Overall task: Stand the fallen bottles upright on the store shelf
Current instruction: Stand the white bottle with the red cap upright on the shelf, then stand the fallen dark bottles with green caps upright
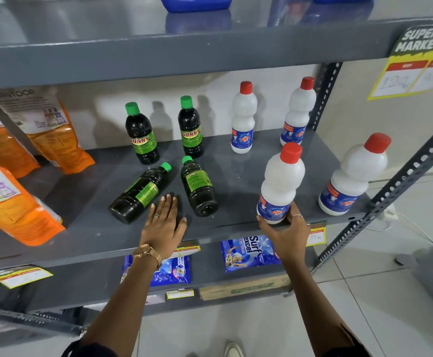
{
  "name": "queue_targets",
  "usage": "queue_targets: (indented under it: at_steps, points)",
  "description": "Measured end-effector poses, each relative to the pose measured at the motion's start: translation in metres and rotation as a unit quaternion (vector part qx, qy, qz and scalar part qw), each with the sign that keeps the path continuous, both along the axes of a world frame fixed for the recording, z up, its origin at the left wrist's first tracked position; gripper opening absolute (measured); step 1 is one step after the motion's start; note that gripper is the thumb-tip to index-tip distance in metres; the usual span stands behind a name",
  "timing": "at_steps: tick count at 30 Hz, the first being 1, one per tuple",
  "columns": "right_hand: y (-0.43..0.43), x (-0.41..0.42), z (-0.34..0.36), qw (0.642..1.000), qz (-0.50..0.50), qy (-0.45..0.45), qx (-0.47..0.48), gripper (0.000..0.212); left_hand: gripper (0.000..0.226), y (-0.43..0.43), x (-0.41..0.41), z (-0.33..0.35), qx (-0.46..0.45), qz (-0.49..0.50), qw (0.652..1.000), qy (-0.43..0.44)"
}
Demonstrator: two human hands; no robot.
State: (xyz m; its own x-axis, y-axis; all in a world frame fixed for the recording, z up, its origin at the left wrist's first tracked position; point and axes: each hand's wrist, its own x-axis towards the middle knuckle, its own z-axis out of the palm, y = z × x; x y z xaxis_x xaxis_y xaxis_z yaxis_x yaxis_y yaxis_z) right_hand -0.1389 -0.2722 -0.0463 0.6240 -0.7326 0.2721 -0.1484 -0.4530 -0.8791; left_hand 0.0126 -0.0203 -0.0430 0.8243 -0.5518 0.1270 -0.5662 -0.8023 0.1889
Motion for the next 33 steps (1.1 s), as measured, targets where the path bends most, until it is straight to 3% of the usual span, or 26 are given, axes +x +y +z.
queue_targets:
  at_steps: [4,7,9,11,14,17,19,21,27,30,33]
  points:
    - [0.014,-0.007,-0.002,0.998,-0.036,-0.016,0.045,0.090,0.072,0.006,-0.009,0.015,-0.047,-0.010,0.997,0.055]
    - [0.067,-0.026,-0.003,0.992,-0.118,-0.039,0.028,0.065,0.054,0.036,-0.031,0.038,-0.156,-0.027,0.987,0.011]
    - [0.109,-0.028,0.008,0.998,-0.034,-0.003,-0.050,0.050,0.044,0.063,-0.041,0.051,-0.226,-0.008,0.972,-0.055]
    - [0.136,-0.008,0.026,0.991,0.057,0.031,-0.115,0.049,0.042,0.097,-0.032,0.052,-0.254,0.046,0.962,-0.093]
    - [0.137,0.053,0.058,0.987,0.051,0.073,-0.136,0.068,0.049,0.135,0.000,0.038,-0.205,0.113,0.971,-0.052]
    - [0.117,0.119,0.081,0.956,0.080,0.272,-0.070,0.102,0.053,0.146,0.030,0.022,-0.120,0.125,0.985,0.019]
    - [0.108,0.147,0.083,0.919,0.114,0.377,-0.038,0.101,0.057,0.144,0.044,0.016,-0.091,0.127,0.987,0.046]
    - [0.106,0.157,0.079,0.908,0.124,0.398,-0.031,0.090,0.057,0.142,0.052,0.012,-0.072,0.123,0.989,0.050]
    - [0.118,0.147,0.056,0.981,0.012,0.194,-0.027,0.063,0.060,0.143,0.054,0.004,-0.067,0.114,0.991,0.001]
    - [0.122,0.146,0.044,0.994,0.012,0.100,-0.050,0.067,0.053,0.142,0.055,0.001,-0.066,0.121,0.990,-0.005]
    - [0.125,0.144,0.038,1.000,0.016,0.015,0.006,0.079,0.053,0.143,0.056,0.001,-0.069,0.119,0.990,-0.011]
